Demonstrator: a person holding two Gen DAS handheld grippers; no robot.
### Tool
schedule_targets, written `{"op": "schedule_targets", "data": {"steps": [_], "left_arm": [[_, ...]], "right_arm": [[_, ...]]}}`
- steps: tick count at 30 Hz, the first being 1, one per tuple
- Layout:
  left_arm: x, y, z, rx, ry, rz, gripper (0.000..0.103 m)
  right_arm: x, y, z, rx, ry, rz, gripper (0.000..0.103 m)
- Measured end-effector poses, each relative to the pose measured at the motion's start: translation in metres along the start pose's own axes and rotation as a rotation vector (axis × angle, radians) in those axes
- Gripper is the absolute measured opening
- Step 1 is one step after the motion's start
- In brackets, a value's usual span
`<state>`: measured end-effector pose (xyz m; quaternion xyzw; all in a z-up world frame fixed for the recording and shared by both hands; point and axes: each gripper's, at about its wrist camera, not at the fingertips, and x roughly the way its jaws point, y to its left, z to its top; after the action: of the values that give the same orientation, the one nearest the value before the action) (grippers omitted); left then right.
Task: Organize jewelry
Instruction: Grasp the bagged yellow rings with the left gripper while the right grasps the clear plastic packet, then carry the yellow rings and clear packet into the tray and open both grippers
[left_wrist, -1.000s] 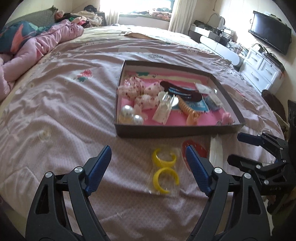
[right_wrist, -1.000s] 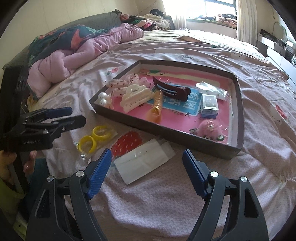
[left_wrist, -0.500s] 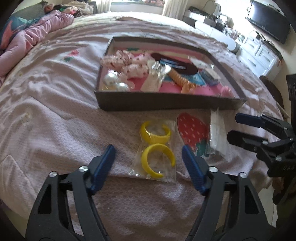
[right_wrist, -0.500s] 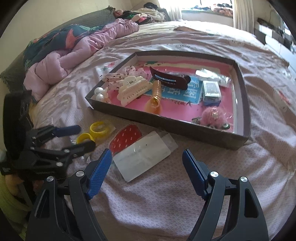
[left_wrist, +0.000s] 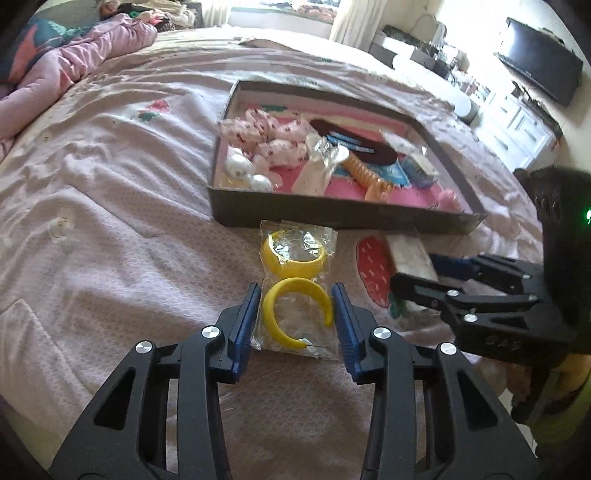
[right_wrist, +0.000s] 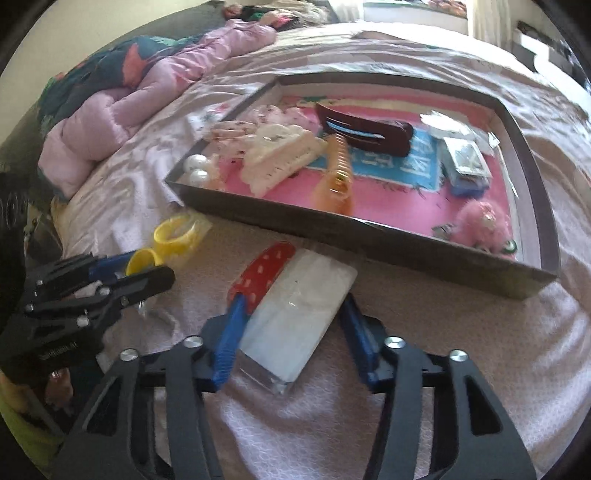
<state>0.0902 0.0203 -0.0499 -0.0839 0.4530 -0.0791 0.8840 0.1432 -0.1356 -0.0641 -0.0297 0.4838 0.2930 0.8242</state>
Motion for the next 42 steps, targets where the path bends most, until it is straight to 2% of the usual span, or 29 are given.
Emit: {"op": "schedule_targets", "data": {"steps": [3,9,18,25,42], "left_arm": [[-0.01,0.003,0.004,-0.017,-0.025,-0.009,0.031],[-0.025,0.003,0.011,-0.023,-0.069,-0.007,0.031],[-0.03,-0.01,0.029,-0.007,-0.098,-0.025,0.031],[-0.023,-0.031,0.049,0.034,-0.106,-0.041,0.031],[0.01,-0.083,0.093,0.125,-0.114,-0.081,0.031]], "right_arm": [[-0.002,0.005,-0.003,-0.046,-0.002,0.016,0.03],[-0.025,0.014,-0.005,-0.118,-0.068,0.023,0.023],[-0.063,-0.017,0.006,-0.052,-0.168,0.001,0.022],[-0.077,-0.046,0.019,0.008,-0.219,-0.038,0.022],[-0.095,-0.099,0.039,0.07,-0.281,-0.12,0.022]]}}
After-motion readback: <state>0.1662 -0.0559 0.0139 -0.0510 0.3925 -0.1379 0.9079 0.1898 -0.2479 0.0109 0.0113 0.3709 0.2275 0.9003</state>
